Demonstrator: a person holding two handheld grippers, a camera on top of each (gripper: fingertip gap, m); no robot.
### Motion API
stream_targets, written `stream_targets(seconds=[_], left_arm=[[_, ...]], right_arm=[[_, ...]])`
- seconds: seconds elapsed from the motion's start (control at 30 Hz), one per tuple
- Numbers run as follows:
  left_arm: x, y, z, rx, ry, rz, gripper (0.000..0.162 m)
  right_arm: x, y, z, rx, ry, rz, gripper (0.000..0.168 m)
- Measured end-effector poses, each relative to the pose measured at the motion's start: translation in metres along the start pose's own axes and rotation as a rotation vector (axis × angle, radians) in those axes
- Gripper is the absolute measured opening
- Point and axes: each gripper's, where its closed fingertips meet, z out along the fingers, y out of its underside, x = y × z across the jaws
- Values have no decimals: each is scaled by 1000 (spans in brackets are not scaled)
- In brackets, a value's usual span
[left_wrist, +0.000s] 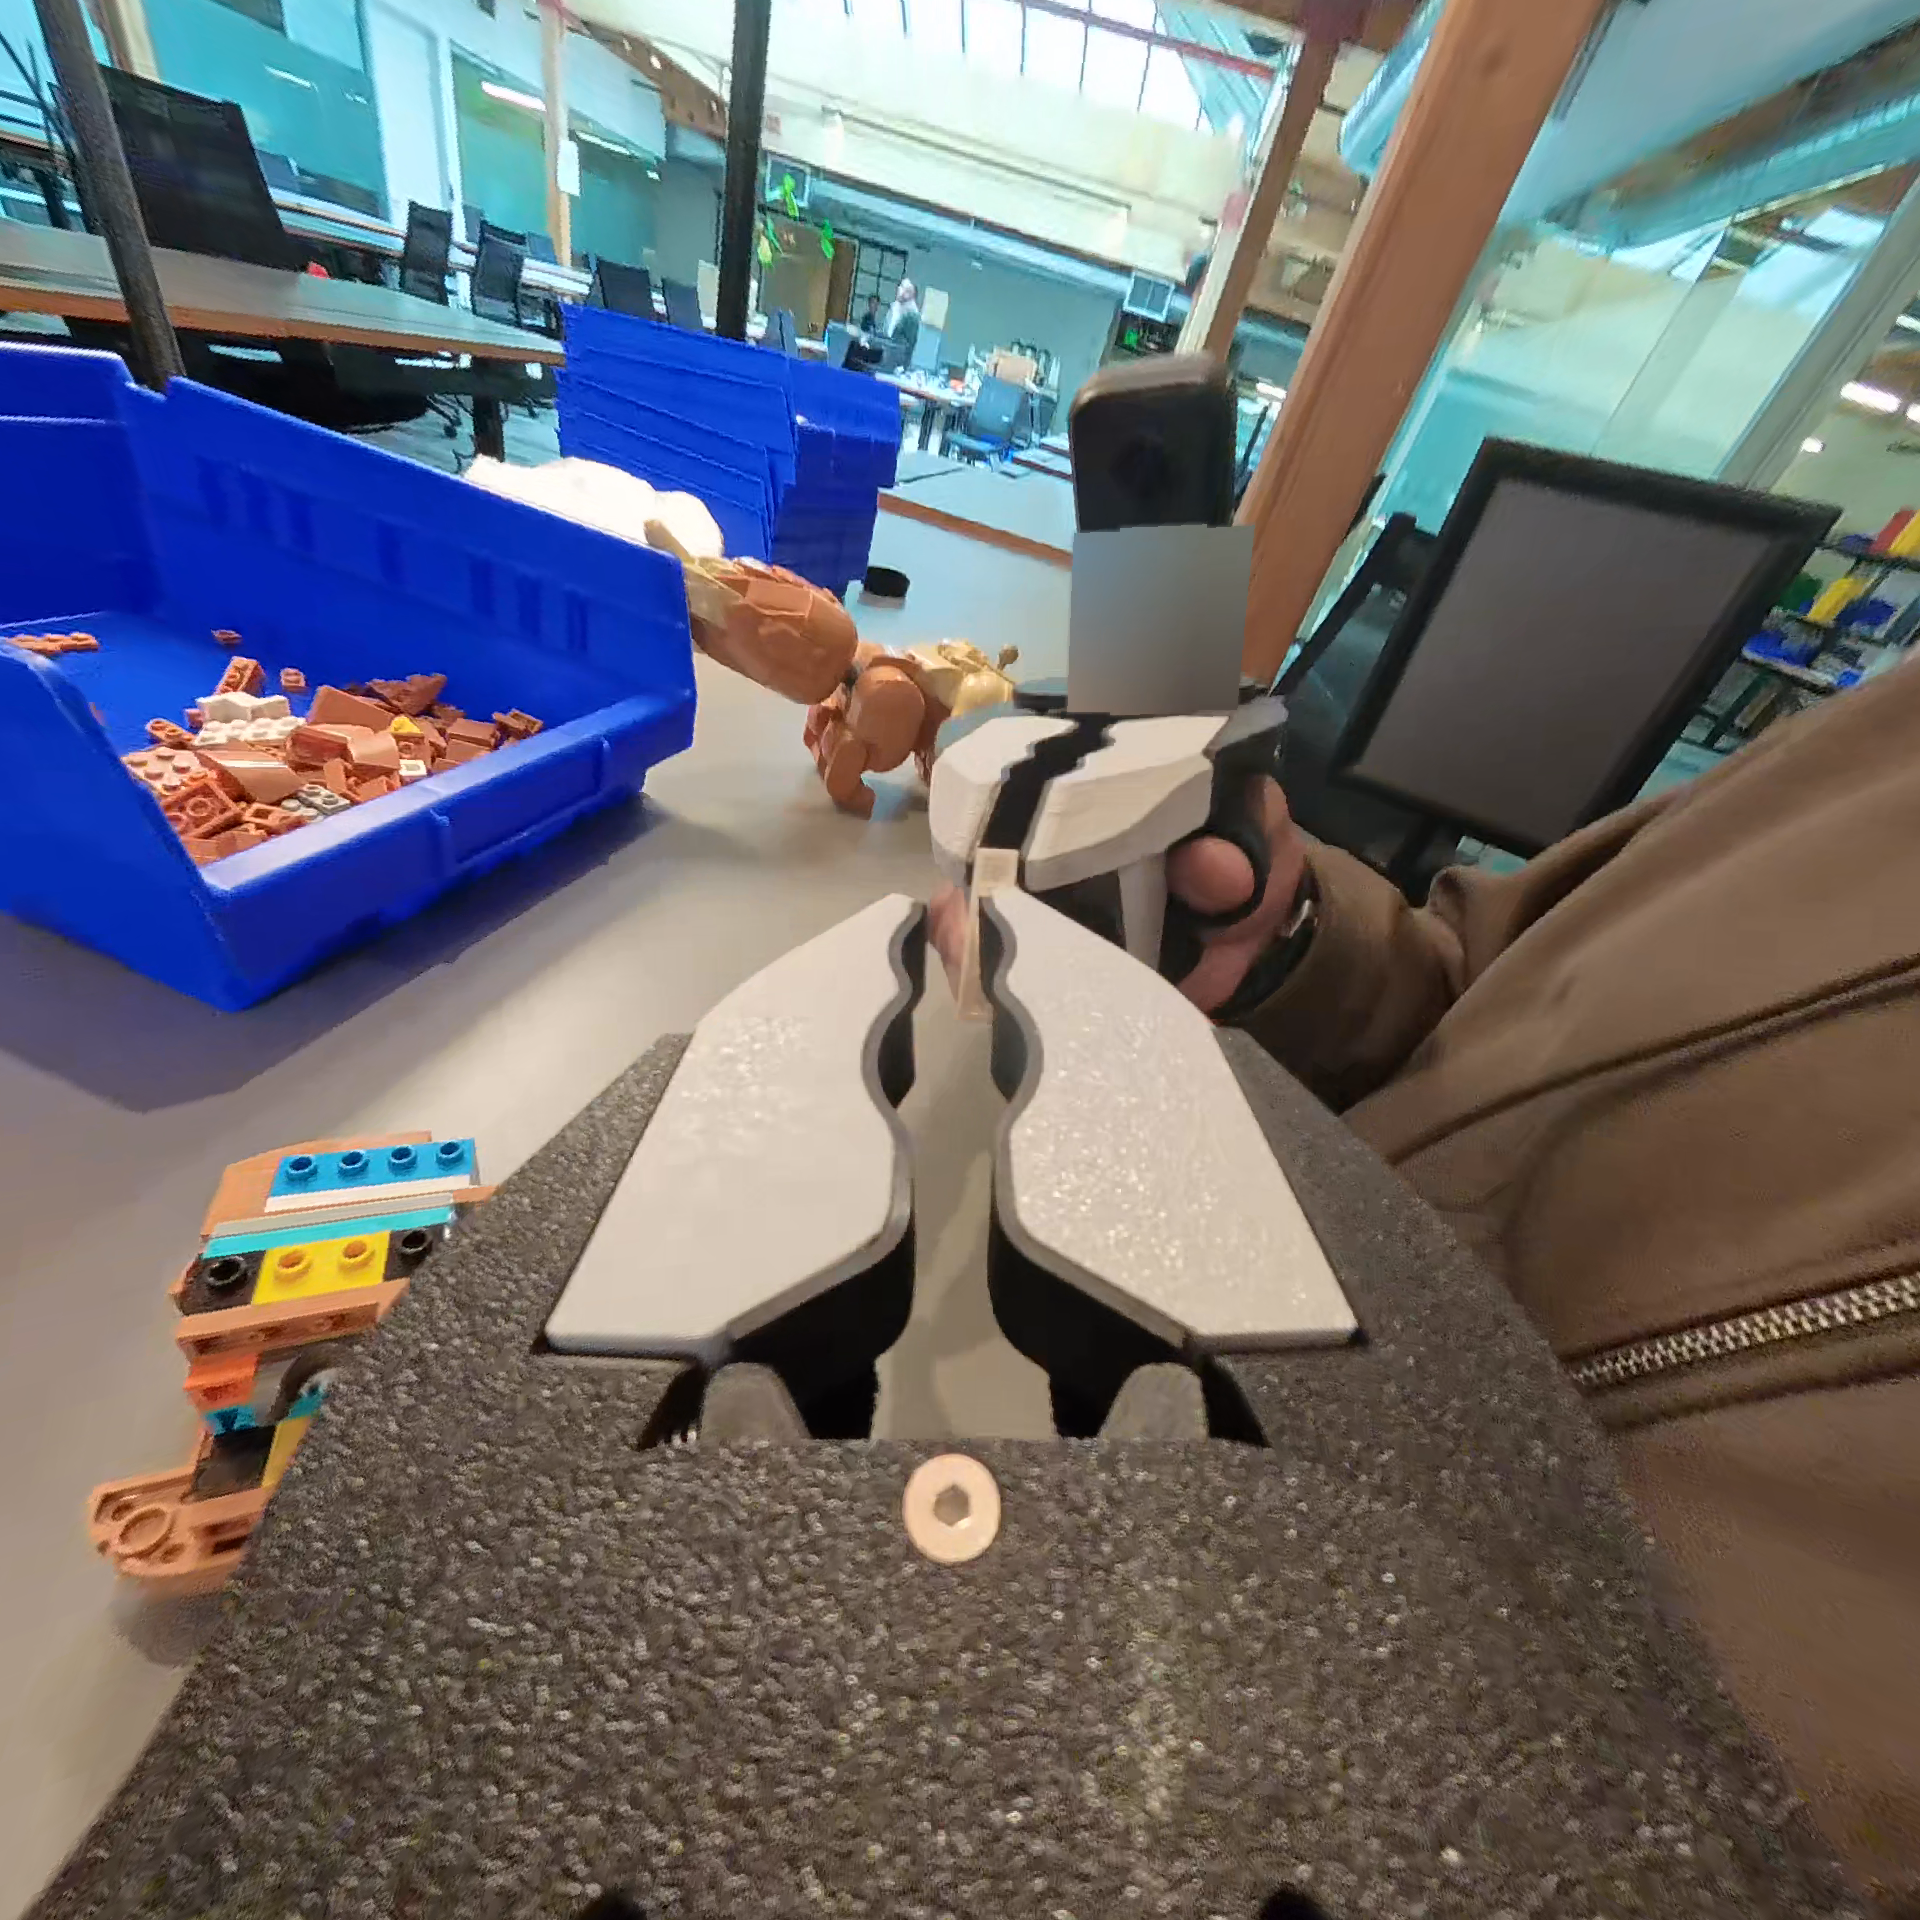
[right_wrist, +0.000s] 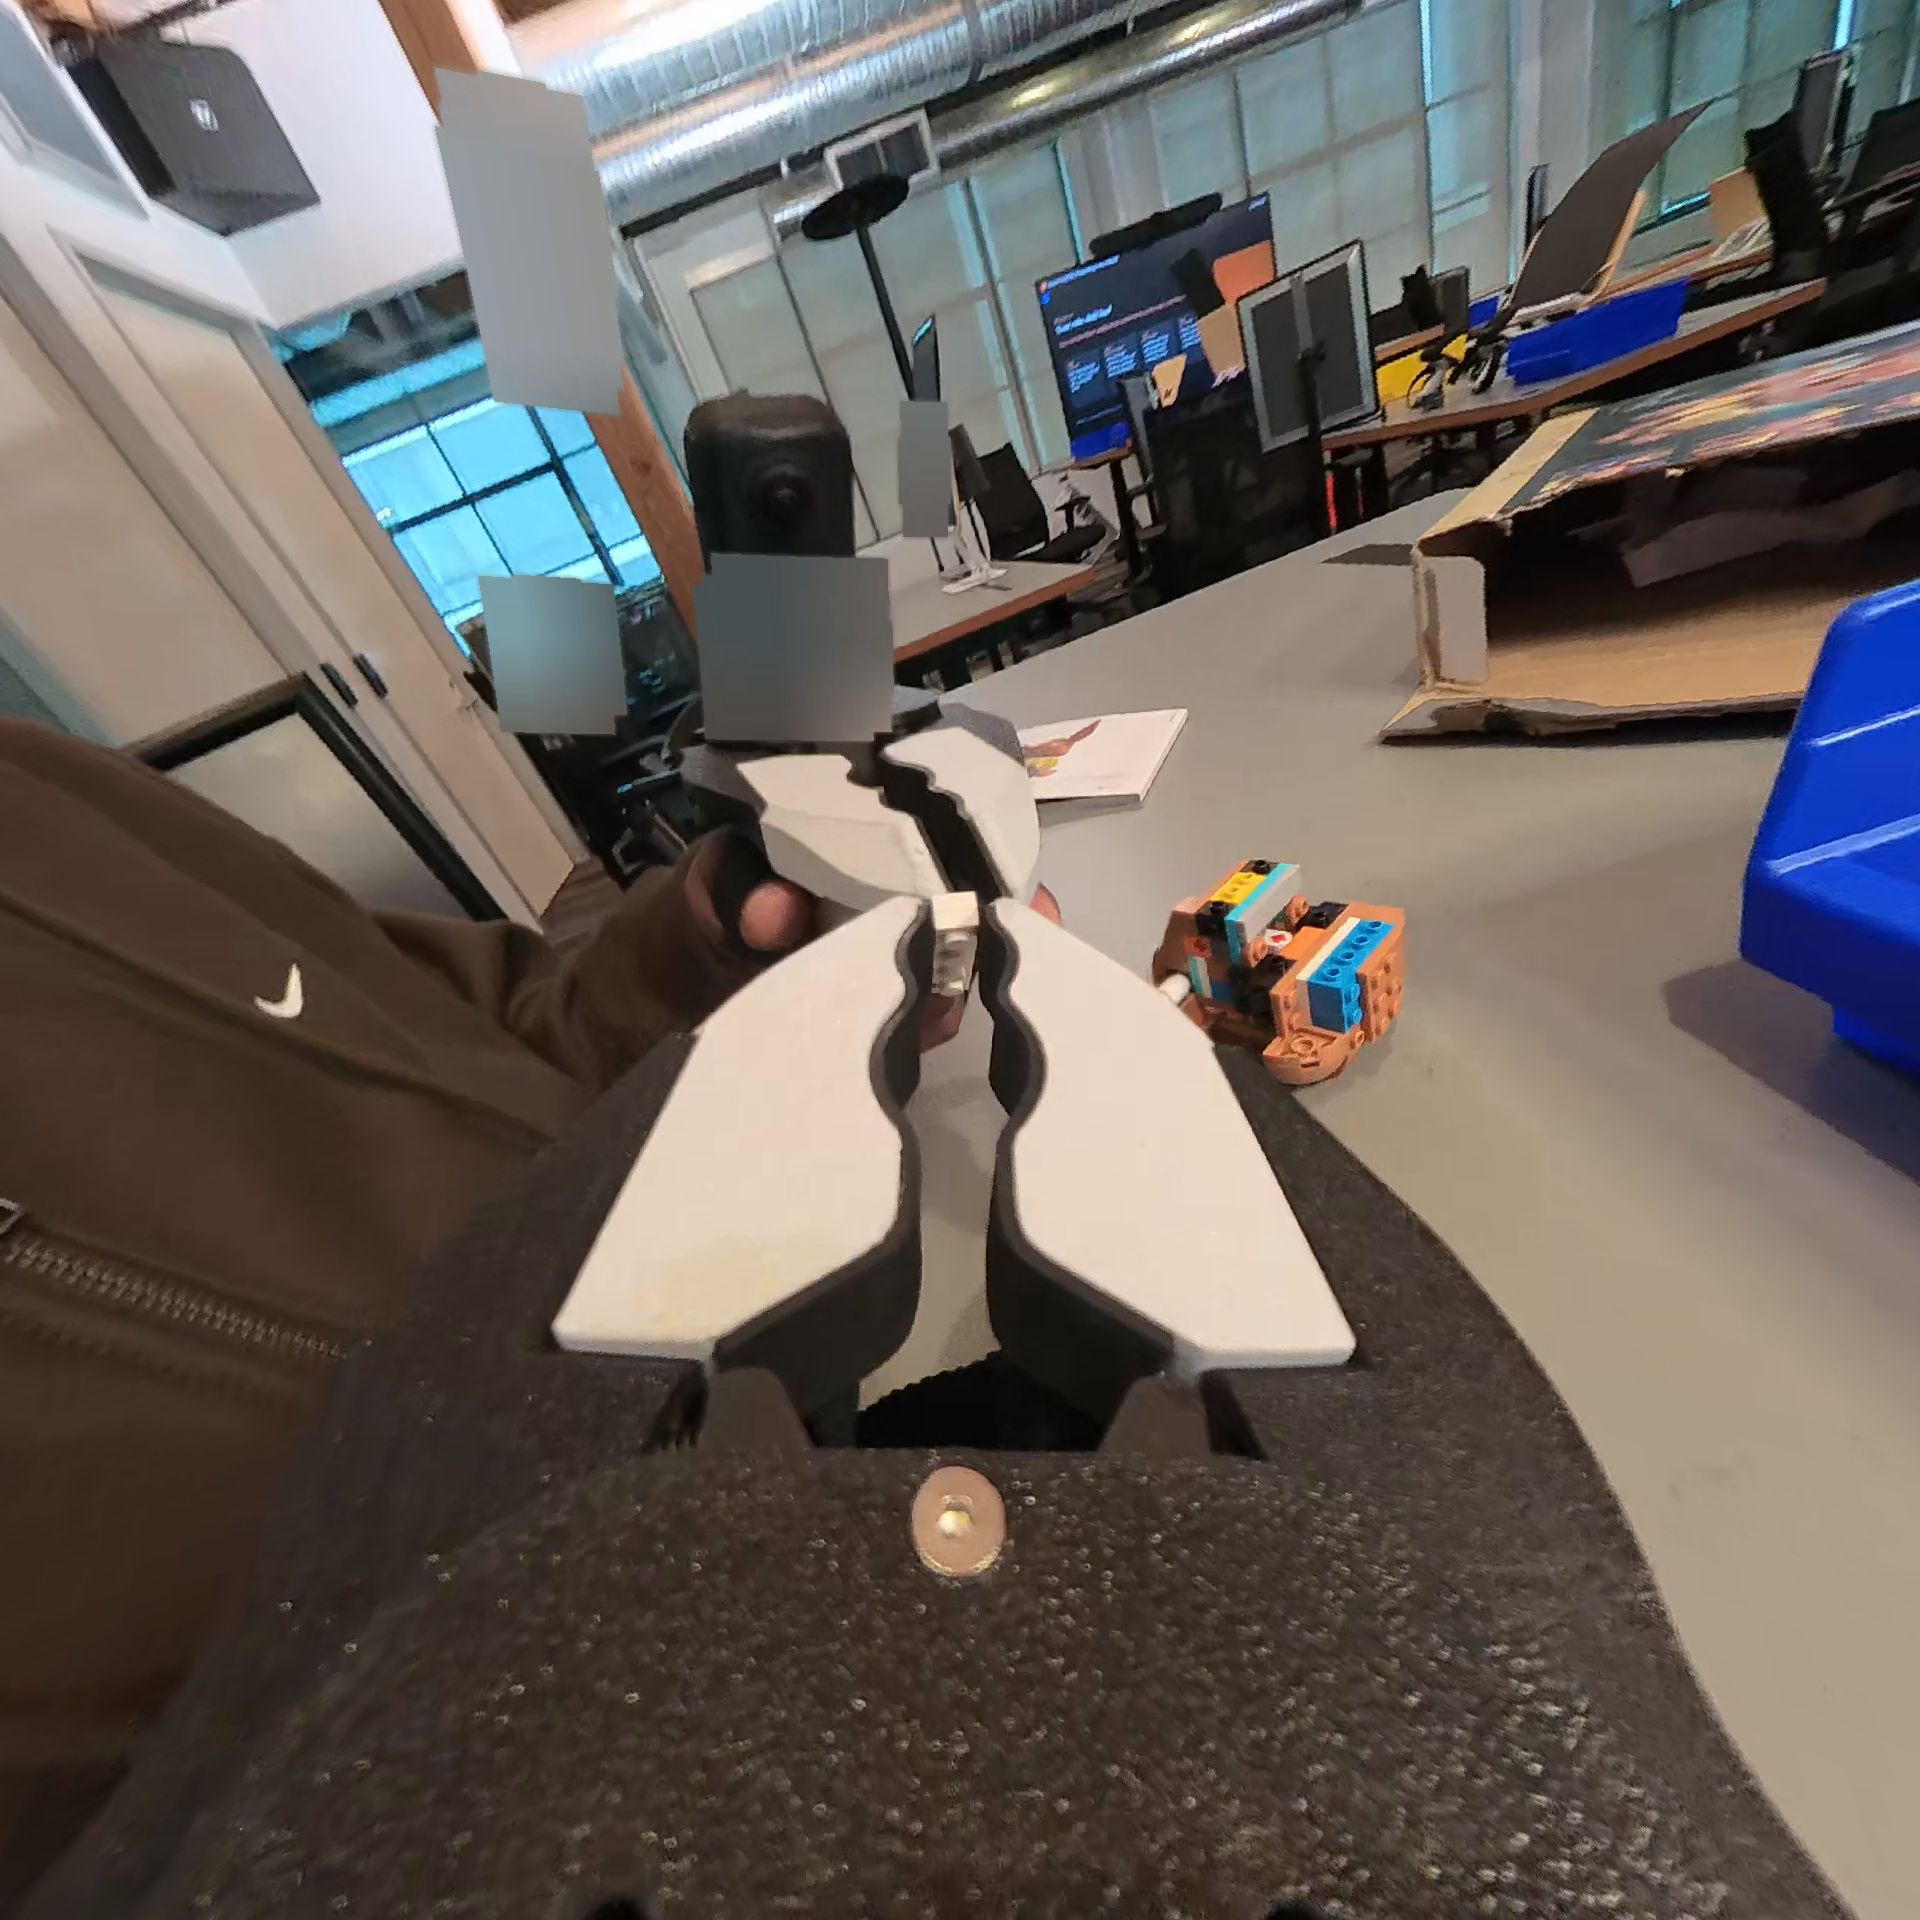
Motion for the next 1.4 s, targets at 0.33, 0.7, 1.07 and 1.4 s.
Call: stream_targets(seconds=[0.33,0.7,1.07,1.4], left_arm=[[19,7,2,-43,142,-13,12],[23,12,8,-43,156,-16,8],[18,2,3,148,172,-412,8],[21,7,6,147,173,-464,8]], right_arm=[[-5,3,-6,-49,-32,-36,7],[-14,5,-2,-62,-69,-78,7],[-10,-1,-8,-84,295,-993,38],[-8,14,4,-161,326,-1169,42]])
